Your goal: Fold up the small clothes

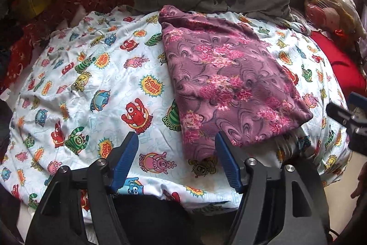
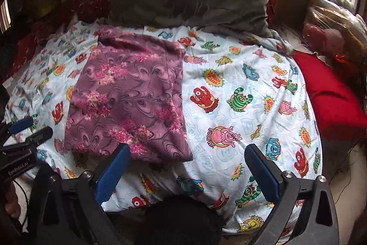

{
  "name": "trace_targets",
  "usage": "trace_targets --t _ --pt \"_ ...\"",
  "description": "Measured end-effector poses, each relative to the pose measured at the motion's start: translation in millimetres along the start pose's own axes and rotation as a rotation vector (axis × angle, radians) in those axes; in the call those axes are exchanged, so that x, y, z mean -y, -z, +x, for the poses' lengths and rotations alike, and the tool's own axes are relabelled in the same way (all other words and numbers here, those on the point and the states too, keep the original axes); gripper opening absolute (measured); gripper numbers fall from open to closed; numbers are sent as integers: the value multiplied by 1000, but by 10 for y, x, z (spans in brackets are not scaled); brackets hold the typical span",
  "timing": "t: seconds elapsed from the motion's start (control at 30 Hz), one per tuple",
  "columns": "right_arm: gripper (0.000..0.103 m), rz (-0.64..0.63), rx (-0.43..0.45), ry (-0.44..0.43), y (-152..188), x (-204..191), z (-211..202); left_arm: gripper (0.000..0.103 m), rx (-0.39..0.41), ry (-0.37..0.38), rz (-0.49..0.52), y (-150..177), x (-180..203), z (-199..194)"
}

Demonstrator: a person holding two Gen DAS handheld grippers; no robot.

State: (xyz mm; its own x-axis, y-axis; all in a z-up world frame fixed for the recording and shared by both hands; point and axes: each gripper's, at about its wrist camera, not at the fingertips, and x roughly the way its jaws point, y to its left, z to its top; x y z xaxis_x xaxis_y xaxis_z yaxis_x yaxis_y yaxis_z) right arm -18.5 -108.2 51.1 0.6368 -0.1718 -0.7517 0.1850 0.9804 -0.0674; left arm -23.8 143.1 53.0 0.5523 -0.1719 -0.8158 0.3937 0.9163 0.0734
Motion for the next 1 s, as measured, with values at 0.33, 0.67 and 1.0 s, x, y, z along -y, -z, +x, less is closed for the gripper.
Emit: trace_targets --t 0.33,0.67,1.0 --pt "101 41 65 24 94 78 -201 69 3 3 -11 89 152 -83" --pt "101 61 98 27 168 143 -330 69 15 21 -9 128 276 -191" --pt "101 90 85 8 238 212 -324 69 15 95 7 121 443 -285"
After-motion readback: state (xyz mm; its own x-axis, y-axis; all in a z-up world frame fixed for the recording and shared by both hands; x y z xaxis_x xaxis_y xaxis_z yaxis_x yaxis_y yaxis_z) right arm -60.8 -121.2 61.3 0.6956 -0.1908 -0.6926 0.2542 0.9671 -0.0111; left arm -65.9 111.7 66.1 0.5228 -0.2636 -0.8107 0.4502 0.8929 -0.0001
